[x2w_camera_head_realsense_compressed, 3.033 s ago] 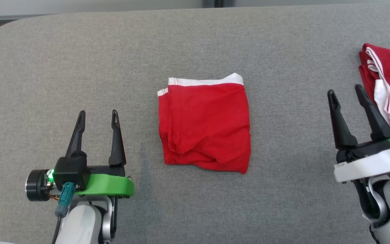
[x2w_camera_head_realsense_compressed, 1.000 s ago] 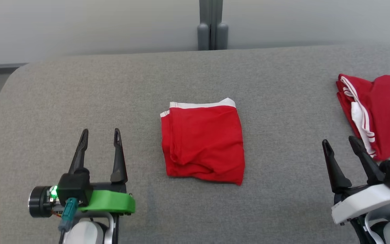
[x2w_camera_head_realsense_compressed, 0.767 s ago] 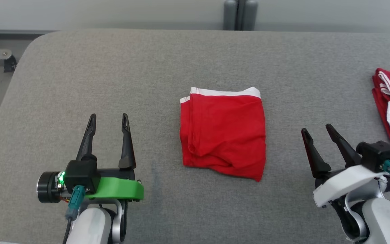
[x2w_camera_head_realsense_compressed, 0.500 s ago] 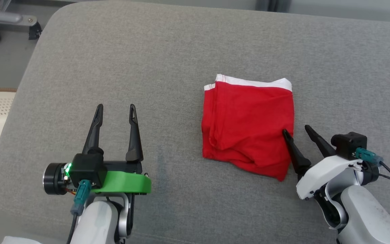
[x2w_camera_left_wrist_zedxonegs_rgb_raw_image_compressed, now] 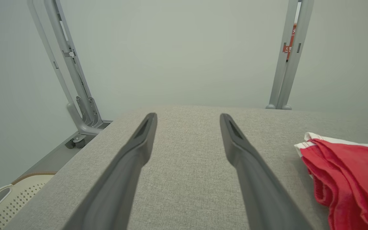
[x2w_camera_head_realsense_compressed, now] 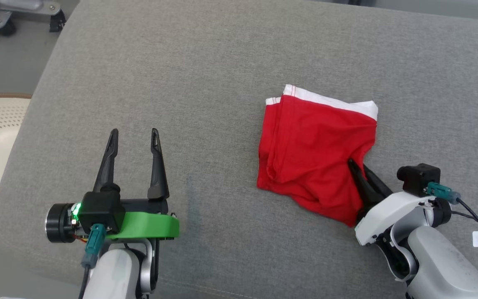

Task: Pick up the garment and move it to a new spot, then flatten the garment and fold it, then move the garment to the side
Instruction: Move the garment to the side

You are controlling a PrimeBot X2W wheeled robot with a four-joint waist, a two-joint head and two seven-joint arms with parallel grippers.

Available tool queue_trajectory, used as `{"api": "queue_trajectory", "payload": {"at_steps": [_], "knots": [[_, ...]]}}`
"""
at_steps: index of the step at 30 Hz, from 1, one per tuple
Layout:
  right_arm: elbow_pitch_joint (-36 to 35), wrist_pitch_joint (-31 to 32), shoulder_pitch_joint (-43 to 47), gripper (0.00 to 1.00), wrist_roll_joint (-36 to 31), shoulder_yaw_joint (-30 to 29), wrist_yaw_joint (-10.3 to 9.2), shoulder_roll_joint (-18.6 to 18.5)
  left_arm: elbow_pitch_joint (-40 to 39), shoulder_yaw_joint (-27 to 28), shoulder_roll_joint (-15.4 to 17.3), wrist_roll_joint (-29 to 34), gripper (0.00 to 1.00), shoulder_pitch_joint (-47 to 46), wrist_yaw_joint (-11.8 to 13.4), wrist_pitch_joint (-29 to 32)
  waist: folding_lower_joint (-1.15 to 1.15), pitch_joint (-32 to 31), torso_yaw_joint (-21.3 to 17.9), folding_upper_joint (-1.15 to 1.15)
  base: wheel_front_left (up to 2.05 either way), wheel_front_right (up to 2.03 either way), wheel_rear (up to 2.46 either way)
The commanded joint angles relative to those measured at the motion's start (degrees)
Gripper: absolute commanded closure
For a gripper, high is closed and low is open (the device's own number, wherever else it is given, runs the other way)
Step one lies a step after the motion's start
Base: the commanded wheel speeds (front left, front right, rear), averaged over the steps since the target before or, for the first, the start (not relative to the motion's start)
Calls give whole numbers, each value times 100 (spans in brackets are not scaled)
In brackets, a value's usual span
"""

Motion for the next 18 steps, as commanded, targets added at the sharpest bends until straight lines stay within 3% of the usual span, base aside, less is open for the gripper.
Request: {"api": "queue_trajectory", "payload": {"at_steps": [1, 11, 18], "knots": [[36, -26, 201, 100, 129, 102, -2, -81, -27, 69, 31, 68, 0, 107, -5, -15, 0, -112, -400, 0, 0, 0, 0], [-63, -225, 363, 100, 661, 219, -8, -751, -127, 218, 92, 195, 0, 51, -85, -15, 0, -25, -1882, 0, 0, 0, 0], [-32, -244, 120, 100, 926, 395, -6, -1131, -46, 190, 114, 262, 0, -220, -170, -15, 0, 148, -2522, 0, 0, 0, 0]]}}
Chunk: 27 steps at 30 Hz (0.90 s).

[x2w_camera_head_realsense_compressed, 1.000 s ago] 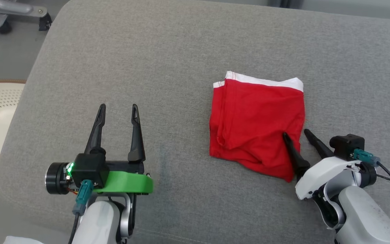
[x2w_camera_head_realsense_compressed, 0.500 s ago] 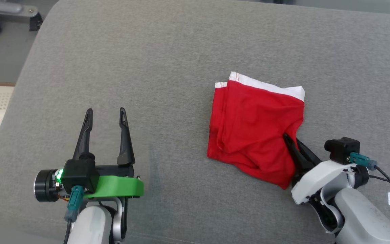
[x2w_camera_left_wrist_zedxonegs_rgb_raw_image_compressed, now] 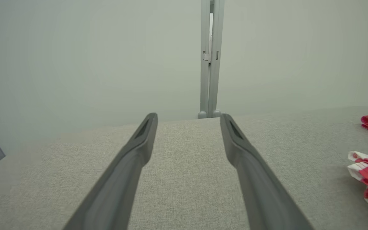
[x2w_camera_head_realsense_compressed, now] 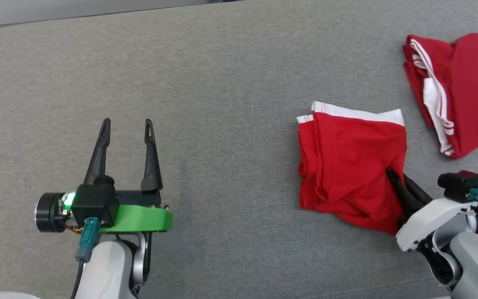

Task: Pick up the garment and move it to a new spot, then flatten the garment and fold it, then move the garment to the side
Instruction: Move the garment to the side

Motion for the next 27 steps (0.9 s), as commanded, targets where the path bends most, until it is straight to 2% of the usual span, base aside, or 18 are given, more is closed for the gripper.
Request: {"api": "queue_trajectory", "payload": {"at_steps": [1, 5, 11, 16, 20, 24, 26, 27], "knots": [[0, -11, -213, 100, 45, 66, -12, -88, 25, 11, 37, 33, 0, -128, -14, -16, 0, 197, -683, 0, 0, 0, 0], [-38, -40, -805, 100, -10, 359, -12, -360, 36, -50, 44, 104, 0, -324, -58, -15, 0, 462, -838, 0, 0, 0, 0], [155, -108, -1964, 100, -41, 662, -12, -967, 87, -171, 44, 211, 0, -718, -165, -15, 0, 889, -790, 0, 0, 0, 0], [608, -163, -2666, 100, 219, 537, -12, -1508, 60, -282, 23, 294, 0, -1008, -216, -15, 0, 1266, -603, 0, 0, 0, 0], [1258, -179, -3000, 100, 508, 318, -13, -1958, 51, -380, 2, 337, 0, -1237, -239, -16, 0, 1580, -437, 0, 0, 0, 0], [1855, -252, -3213, 100, 678, 168, -12, -2169, 48, -444, -8, 368, 0, -1381, -251, -15, 0, 1771, -332, 0, 0, 0, 0], [2093, -302, -3306, 100, 654, 92, -12, -2118, 28, -452, -12, 389, 0, -1402, -226, -15, 0, 1807, -320, 0, 0, 0, 0], [2206, -327, -3337, 71, 635, 54, -12, -2091, 31, -452, -7, 403, 0, -1399, -215, -16, 0, 1813, -317, 0, 0, 0, 0]]}}
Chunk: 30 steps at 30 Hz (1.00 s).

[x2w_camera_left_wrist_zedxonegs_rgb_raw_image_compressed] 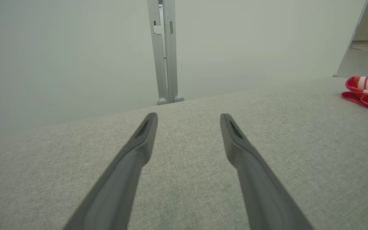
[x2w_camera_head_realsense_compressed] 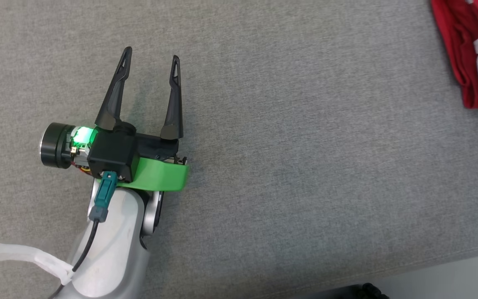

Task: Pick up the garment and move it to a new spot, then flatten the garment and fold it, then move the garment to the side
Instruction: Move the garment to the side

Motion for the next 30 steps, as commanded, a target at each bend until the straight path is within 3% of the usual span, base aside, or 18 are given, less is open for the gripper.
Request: {"api": "queue_trajectory", "payload": {"at_steps": [1, 2, 6, 11, 17, 22, 30], "knots": [[140, -64, -111, 28, -51, -83, -12, 62, -9, -4, 16, 34, 0, -81, 37, -15, -1, 141, 131, 0, 0, 0, 0], [212, -69, -134, 0, -58, -121, -12, 98, -2, -9, 20, 40, 0, -79, 31, -15, -1, 137, 132, 0, 0, 0, 0], [71, -93, -170, 0, -403, -552, -12, 175, 35, -7, 24, 18, 0, -29, 44, -15, -1, 38, 102, 0, 0, 0, 0], [-757, -86, 518, 0, -1058, -1728, -12, 581, 85, 3, 37, -34, 0, 141, 33, -15, -1, -245, 22, 0, 0, 0, 0], [-2115, -87, 1744, 0, -1841, -2726, -12, 1391, 185, 74, 100, -113, 0, 425, 70, -14, -1, -728, -117, 0, 0, 0, 0], [-3098, -88, 2719, 0, -2235, -3070, -12, 2060, 265, 134, 166, -182, 0, 668, 50, -15, -1, -1160, -141, 0, 0, 0, 0], [-4238, -87, 3980, 0, -2614, -2929, -12, 2894, 328, 322, 241, -348, 0, 1216, 182, -14, -1, -1852, -39, 0, 0, 0, 0]]}}
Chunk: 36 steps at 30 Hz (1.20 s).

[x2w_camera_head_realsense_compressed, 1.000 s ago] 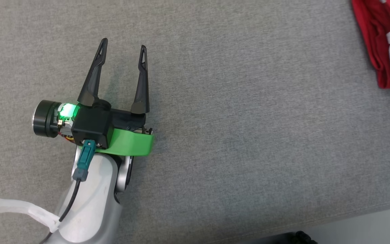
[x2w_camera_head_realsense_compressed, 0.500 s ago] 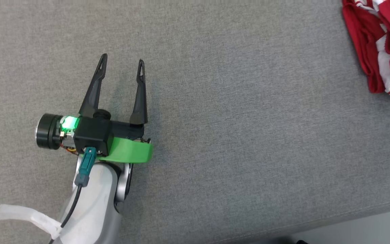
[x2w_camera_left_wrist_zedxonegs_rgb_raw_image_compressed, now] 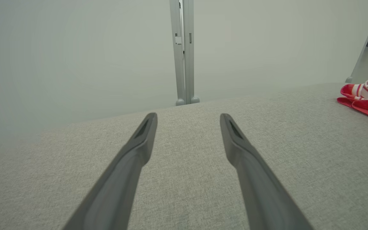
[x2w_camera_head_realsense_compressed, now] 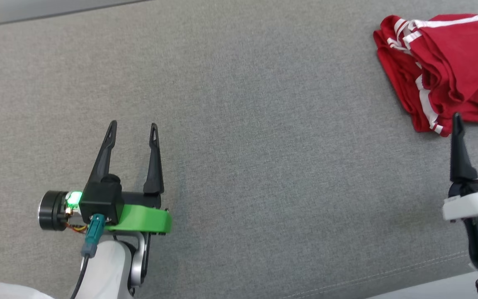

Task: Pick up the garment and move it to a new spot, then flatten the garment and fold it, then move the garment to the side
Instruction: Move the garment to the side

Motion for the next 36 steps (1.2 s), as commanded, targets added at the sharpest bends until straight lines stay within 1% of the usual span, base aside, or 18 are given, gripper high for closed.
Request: {"api": "queue_trajectory", "payload": {"at_steps": [1, 5, 9, 12, 14, 18, 26, 30, 36], "knots": [[-104, -21, 185, 0, -60, 60, -12, 70, 17, 43, 68, -42, 0, 162, 35, -16, 0, -425, 56, 0, 0, 0, 0], [-380, 57, 463, 0, -155, 197, -11, 204, 57, 63, 128, -89, 0, 396, 43, -16, 0, -628, 188, 0, 0, 0, 0], [-654, 195, 696, 0, -249, 215, -11, 326, 87, 85, 118, -154, 0, 551, 78, -16, 0, -823, 419, 0, 0, 0, 0], [-839, 346, 955, 0, -340, 307, -11, 466, 147, 158, 125, -232, 0, 772, 107, -15, 0, -1101, 579, 0, 0, 0, 0], [-940, 452, 1086, 0, -417, 370, -11, 494, 168, 210, 149, -280, 0, 898, 112, -15, 0, -1251, 669, 0, 0, 0, 0], [-1111, 628, 1345, 0, -507, 426, -11, 631, 194, 266, 201, -364, 0, 1177, 88, -16, 0, -1509, 782, 0, 0, 0, 0], [-1368, 894, 1801, 0, -744, 421, -11, 755, 269, 284, 298, -475, 0, 1559, 47, -16, 0, -1853, 752, 0, 0, 0, 0], [-1451, 981, 1961, 0, -807, 446, -11, 802, 292, 266, 322, -506, 0, 1647, 12, -15, 0, -1925, 717, 0, 0, 0, 0], [-1501, 1033, 2053, 0, -808, 436, -11, 841, 322, 273, 347, -531, 0, 1703, 25, -15, 0, -1961, 707, 0, 0, 0, 0]]}}
